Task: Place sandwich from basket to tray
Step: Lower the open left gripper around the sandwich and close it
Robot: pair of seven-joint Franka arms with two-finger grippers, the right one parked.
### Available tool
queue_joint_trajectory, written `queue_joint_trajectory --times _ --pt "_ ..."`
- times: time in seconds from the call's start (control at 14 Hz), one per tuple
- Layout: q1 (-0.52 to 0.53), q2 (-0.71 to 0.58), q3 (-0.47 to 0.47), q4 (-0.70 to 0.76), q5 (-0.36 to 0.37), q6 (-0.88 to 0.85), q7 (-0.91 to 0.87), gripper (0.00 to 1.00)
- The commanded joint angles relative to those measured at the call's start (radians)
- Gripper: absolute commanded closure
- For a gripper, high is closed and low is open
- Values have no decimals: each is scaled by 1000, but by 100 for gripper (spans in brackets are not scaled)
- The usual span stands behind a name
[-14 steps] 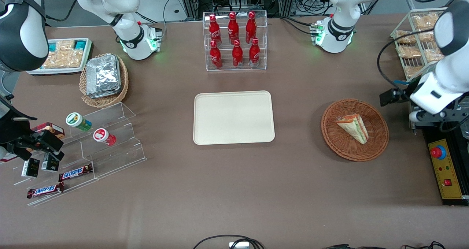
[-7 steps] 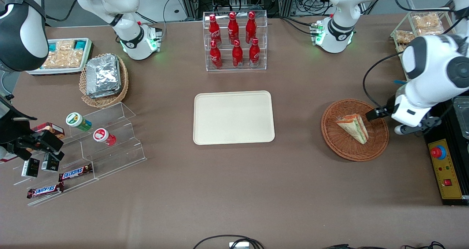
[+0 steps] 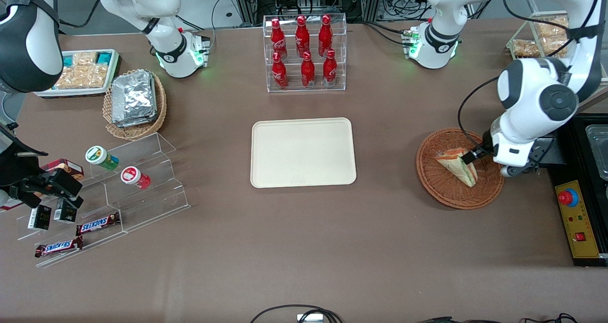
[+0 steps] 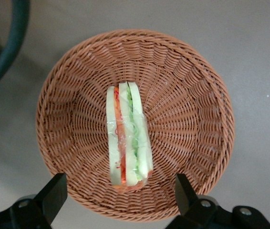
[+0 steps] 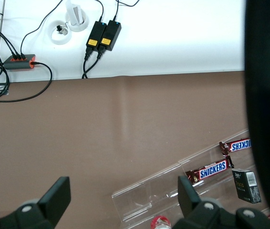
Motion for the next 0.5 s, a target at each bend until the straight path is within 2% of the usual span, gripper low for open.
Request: queue_joint_trajectory --times 0.0,0.43 --pt "-7 22 0 -16 21 44 -80 0" --pt "-1 47 3 -120 21 218 -109 0"
